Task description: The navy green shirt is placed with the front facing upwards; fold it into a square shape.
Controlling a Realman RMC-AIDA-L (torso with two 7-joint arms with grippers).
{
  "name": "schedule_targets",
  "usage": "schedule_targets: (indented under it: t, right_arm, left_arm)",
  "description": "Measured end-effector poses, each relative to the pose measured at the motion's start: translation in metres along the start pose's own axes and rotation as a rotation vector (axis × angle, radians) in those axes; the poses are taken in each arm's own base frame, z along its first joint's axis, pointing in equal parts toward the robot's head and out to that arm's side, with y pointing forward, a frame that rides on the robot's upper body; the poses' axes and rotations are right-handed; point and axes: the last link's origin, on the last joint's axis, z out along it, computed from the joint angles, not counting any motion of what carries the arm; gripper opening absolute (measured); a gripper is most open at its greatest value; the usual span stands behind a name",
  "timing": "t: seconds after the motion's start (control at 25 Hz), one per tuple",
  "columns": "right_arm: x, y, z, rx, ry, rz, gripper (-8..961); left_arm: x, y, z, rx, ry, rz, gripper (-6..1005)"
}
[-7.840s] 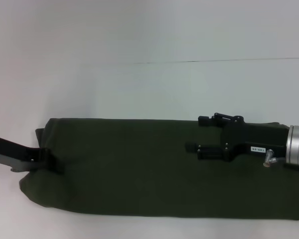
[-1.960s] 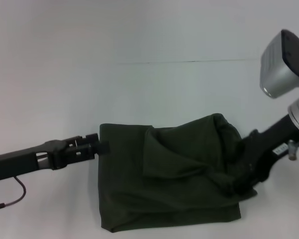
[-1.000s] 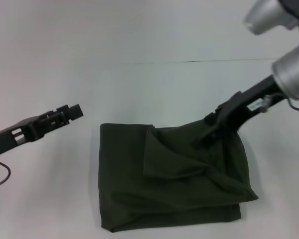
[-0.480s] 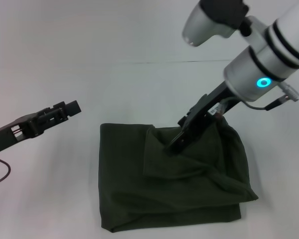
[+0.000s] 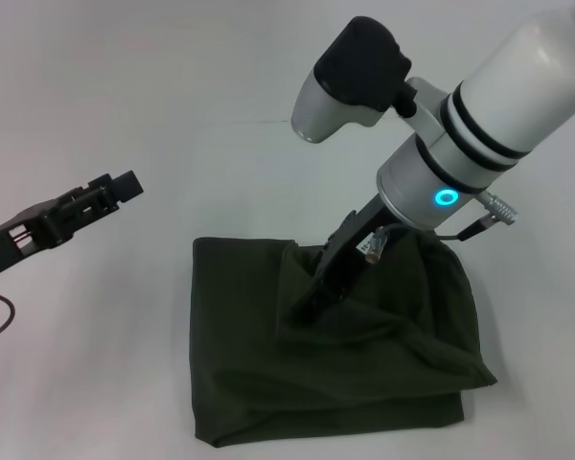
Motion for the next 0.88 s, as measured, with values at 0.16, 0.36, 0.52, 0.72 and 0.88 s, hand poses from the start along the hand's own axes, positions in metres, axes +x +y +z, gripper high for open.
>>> schedule_targets:
  t: [0.16,0.36,0.52,0.72,0.88]
  right_arm:
    - [0.0,0.0,0.008,0.026,0.003,-0.023,902]
    - [-0.001,0.0,0.017,0.041,0.023,-0.044,896]
    - [-0.002,0.002,0.017,0.03,0.022,-0.048,892]
    - [-0.002,0.005,0.016,0.015,0.032,-0.049,887]
    - [-0.003,0.011,0.017,-0.016,0.036,-0.054,882]
  left_arm:
    - [0.002,0.0,-0.001,-0.001,0.016,0.003,887]
    - [0.002,-0.002,-0.002,0.012,0.026,0.003,887]
    - [0.003,-0.003,-0.004,0.021,0.037,0.001,887]
    - [0.004,-0.003,-0.005,0.026,0.047,0.001,886]
    - [0.005,-0.003,-0.005,0.026,0.049,0.001,886]
